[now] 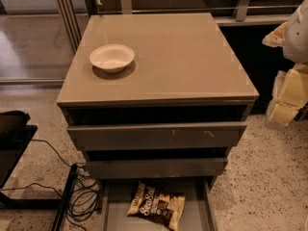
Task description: Pick brown chip bag from bottom drawer and place on counter
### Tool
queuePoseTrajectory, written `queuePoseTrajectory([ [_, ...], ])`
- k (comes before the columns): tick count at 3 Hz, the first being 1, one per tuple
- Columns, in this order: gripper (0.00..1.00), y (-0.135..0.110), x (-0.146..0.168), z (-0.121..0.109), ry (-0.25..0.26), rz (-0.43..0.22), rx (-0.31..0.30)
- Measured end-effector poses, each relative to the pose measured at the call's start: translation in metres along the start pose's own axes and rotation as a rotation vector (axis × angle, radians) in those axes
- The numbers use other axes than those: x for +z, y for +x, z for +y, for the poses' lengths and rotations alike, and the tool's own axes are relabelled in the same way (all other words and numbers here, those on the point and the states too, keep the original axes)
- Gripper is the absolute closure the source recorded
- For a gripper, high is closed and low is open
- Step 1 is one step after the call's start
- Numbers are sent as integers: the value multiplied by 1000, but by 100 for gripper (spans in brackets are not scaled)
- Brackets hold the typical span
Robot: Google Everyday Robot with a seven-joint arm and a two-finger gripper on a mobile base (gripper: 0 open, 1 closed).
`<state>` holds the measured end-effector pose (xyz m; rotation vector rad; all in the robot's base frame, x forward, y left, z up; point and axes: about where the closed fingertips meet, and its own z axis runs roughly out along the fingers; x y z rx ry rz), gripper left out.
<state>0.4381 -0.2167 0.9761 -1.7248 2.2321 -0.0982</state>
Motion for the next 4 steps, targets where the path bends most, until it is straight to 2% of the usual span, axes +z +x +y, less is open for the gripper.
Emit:
queuePoseTrajectory([
  [1,0,-1,-1,-2,20,5,1],
  [2,0,-2,26,6,-4,-41,-7],
  [3,0,-2,80,30,-54,-130,-32],
  [4,0,3,151,58,-105,-177,-65],
])
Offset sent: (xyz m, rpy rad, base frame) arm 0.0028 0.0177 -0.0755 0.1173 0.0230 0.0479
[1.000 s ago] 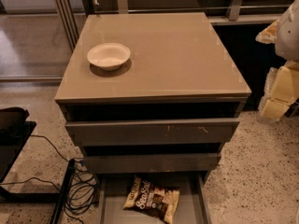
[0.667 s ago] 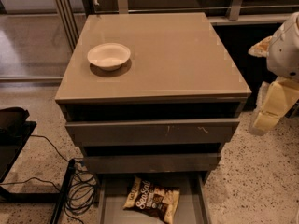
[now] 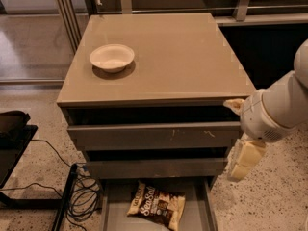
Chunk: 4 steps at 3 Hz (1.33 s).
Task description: Pick brown chip bag from bottom drawer and place on counter
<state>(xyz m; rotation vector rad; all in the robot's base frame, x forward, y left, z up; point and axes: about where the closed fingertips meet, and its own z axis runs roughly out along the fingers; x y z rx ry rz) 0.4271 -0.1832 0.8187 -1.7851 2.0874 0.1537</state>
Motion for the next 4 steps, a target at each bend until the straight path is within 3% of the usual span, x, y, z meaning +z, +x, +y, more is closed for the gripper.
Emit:
queuePoseTrajectory([
  [1,0,23,70,17,-76,31,11],
  [2,0,23,70,17,-76,31,11],
  [3,0,27,115,27,-132,-10,-14],
  [4,0,39,184,46,-216,-91,-16],
])
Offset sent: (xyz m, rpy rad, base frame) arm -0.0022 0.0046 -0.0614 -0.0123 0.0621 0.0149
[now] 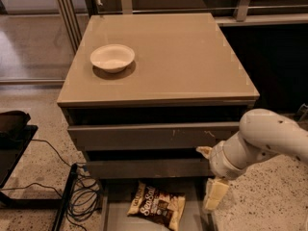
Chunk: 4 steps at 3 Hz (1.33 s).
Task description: Pick brown chip bag from bottom drawer and place on counter
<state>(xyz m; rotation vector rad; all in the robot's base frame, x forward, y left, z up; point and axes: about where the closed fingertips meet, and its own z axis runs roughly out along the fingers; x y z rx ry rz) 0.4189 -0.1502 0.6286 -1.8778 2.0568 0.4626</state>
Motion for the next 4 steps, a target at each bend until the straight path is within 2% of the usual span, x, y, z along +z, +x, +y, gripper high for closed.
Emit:
queuePoseTrajectory([
  [1,0,11,52,6,-65,-61,2],
  [2,0,19,87,15,-60,-128,-6],
  [3,0,32,117,22,-30,-158,-4],
  [4,0,50,148,19,28,-113,37],
])
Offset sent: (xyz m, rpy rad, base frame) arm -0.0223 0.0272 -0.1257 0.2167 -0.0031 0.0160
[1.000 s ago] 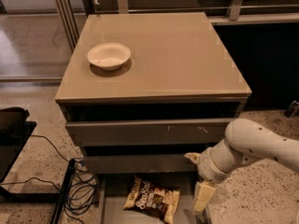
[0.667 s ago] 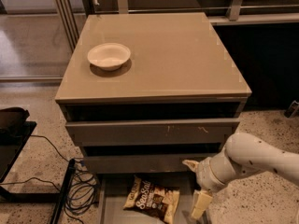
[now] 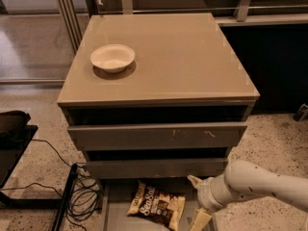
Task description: Pick brown chip bag from bottom drawer and place on counter
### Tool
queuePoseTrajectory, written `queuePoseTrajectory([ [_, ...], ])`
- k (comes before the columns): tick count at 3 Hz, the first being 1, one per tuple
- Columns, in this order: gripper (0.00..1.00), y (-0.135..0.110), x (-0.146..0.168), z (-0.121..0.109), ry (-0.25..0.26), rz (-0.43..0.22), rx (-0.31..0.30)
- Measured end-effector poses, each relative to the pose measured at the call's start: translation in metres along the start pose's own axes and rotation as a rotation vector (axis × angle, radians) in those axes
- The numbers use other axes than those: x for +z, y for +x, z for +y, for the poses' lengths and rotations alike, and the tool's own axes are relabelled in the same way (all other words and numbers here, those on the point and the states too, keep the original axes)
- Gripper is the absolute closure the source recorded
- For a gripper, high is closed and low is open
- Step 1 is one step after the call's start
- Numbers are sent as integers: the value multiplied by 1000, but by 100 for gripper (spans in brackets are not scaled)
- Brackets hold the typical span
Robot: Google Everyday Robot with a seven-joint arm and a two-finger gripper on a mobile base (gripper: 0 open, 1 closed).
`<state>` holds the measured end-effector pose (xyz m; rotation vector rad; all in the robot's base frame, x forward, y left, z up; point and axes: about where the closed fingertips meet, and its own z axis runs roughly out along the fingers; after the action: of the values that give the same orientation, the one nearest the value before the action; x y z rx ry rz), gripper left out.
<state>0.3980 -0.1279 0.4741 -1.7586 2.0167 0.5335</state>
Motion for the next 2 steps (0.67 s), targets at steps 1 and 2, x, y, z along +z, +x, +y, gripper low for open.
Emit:
queuePoseTrajectory([
  [1,0,13,31,-21,28,39,99],
  [2,0,13,31,-21,28,39,99],
])
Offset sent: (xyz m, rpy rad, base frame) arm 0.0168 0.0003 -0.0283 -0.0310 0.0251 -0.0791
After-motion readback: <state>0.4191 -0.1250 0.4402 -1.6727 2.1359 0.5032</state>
